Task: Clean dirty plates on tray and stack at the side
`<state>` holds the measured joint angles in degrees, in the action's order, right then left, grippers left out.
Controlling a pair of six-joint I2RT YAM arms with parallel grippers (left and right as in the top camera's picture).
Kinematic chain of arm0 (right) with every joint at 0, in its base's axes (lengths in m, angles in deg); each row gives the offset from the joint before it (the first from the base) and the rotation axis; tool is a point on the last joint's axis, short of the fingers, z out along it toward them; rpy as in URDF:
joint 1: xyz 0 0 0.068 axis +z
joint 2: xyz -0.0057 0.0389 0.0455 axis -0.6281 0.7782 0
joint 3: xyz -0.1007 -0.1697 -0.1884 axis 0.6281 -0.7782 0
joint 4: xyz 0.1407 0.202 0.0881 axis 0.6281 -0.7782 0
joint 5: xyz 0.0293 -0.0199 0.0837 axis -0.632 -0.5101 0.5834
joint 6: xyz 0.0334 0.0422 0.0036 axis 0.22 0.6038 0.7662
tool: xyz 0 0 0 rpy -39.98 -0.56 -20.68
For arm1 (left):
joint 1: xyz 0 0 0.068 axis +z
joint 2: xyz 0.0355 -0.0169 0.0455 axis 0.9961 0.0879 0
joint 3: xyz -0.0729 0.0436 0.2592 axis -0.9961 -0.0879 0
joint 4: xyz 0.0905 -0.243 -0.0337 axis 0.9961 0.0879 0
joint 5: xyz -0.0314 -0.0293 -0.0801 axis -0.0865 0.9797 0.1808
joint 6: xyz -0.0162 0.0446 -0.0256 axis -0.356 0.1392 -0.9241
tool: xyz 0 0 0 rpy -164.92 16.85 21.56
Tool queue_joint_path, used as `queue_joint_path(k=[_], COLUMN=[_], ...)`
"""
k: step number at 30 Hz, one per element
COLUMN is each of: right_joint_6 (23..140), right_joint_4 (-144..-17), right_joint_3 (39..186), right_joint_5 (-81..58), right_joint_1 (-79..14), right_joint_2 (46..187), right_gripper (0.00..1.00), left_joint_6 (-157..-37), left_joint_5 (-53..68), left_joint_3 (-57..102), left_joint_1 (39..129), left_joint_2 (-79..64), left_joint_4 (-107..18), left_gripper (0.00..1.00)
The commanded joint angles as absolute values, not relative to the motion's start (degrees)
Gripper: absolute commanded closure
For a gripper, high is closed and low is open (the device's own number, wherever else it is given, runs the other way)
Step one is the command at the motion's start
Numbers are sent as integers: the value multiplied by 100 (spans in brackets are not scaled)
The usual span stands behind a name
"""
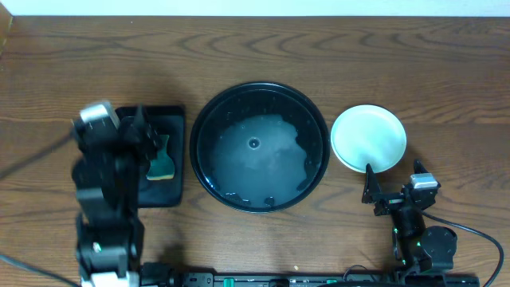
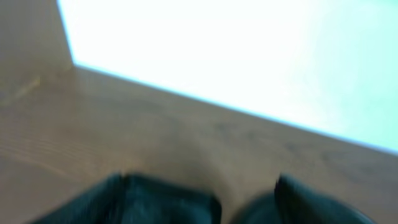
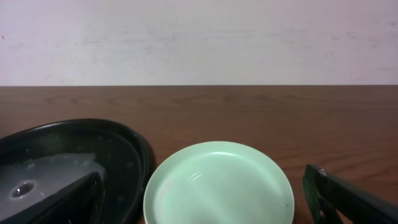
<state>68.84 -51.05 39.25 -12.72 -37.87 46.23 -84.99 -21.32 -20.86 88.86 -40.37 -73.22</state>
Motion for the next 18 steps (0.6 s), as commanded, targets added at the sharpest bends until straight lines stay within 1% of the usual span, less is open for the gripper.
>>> queue_joint_path(k=[1, 4, 7, 11, 18], right_joint_6=[6919, 6919, 6919, 6919, 6919], right_joint_4=[-5127, -5127, -5127, -5127, -5127], right_joint_3=[3918, 3918, 3918, 3918, 3918], right_joint_5=[-1245, -1245, -1245, -1245, -1245], right_joint_1=[-3774, -3774, -3774, -3774, -3774], right_joint_2=[4586, 4586, 4586, 4586, 4586], right_gripper=[1, 1, 1, 1, 1], left_joint_6=[-7957, -7581, -7472, -7415, -7214], left_joint_5=[-1592, -1332, -1293, -1295, -1313], left_joint_3=[-2958, -3723, -4274, -4864, -5633], left_joint_1=[8875, 8873, 8873, 8873, 8873], left_joint_2=[-4756, -5441, -5963, -6640, -7342], left_joint_4=[-7718, -8122, -8328, -8339, -8297], left_gripper=[23, 23, 23, 23, 23])
